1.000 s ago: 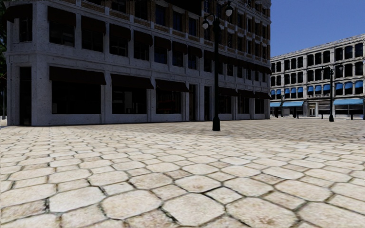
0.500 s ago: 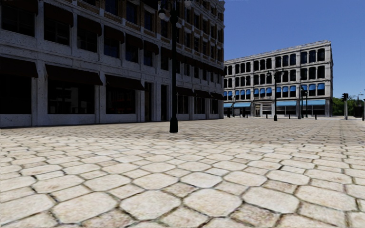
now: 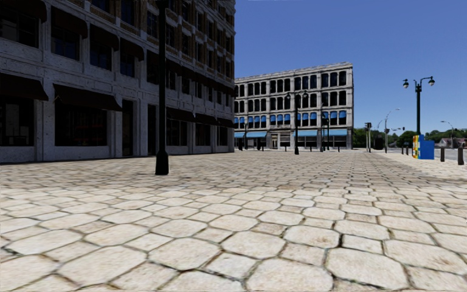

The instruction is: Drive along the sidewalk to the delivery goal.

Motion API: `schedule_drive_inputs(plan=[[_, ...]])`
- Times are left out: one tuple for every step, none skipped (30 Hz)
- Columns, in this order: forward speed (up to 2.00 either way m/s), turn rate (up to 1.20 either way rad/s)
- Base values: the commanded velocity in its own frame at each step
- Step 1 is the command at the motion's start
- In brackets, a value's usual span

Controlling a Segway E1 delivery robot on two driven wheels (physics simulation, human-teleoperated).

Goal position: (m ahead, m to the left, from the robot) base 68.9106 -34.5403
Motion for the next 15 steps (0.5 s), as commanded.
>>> schedule_drive_inputs(plan=[[2.00, -0.58], [2.00, -0.58], [2.00, -0.58], [2.00, -0.58], [2.00, -0.58], [2.00, -0.58], [2.00, -0.58], [2.00, -0.58], [2.00, -0.58], [2.00, -0.58], [2.00, -0.58], [2.00, 0.00], [2.00, 0.00], [2.00, 0.00], [2.00, 0.00]])
